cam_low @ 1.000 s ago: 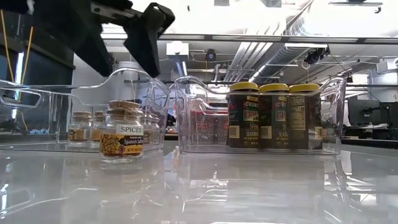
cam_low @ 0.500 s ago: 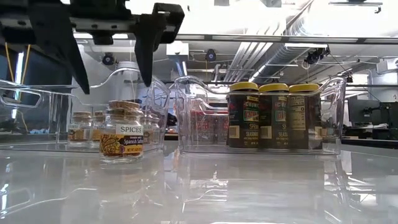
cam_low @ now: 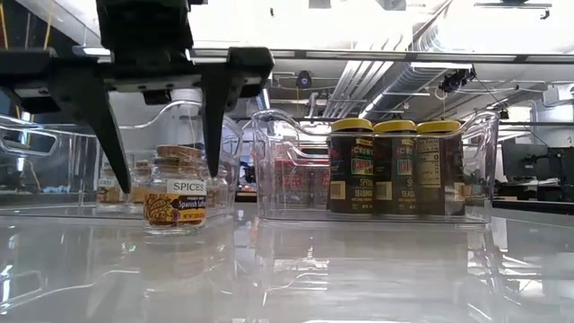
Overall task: Sort spices by type
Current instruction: Put the brown seasoning bottle into the bottom left transparent bin, then return to Home Position
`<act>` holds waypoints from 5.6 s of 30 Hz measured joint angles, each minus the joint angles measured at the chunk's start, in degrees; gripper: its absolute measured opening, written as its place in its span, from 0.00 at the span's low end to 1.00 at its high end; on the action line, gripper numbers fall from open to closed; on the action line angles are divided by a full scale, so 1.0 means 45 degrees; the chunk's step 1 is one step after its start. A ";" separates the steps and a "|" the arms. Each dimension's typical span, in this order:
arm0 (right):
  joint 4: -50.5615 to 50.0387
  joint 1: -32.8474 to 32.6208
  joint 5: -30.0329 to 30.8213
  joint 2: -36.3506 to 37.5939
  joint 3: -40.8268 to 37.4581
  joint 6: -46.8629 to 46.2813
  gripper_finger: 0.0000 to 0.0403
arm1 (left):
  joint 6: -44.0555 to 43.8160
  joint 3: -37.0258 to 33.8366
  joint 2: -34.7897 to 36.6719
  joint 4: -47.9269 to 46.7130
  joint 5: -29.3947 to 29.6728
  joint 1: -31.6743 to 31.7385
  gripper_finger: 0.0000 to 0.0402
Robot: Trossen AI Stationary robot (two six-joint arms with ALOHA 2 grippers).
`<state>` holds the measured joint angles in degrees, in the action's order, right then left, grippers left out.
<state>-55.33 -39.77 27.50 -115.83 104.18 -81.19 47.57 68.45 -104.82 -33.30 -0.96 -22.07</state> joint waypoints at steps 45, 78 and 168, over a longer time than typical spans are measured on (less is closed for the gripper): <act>-0.0704 0.0888 -0.0267 0.0209 0.0000 0.1046 0.00 | -1.0464 -0.0989 0.8884 -0.4408 0.2575 0.0486 0.32; 0.0009 0.1899 -0.1237 0.0764 0.0000 0.1718 0.00 | -1.1744 -0.5440 0.5356 0.0751 0.2353 0.3104 0.49; -0.4012 -0.0491 0.3271 0.5402 0.0000 0.2029 0.00 | -1.4141 -0.5209 1.6208 0.1731 0.7136 -0.0209 0.63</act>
<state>-73.38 -41.98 42.22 -91.52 104.18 -72.06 -16.06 45.01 -31.88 -25.51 31.15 -23.01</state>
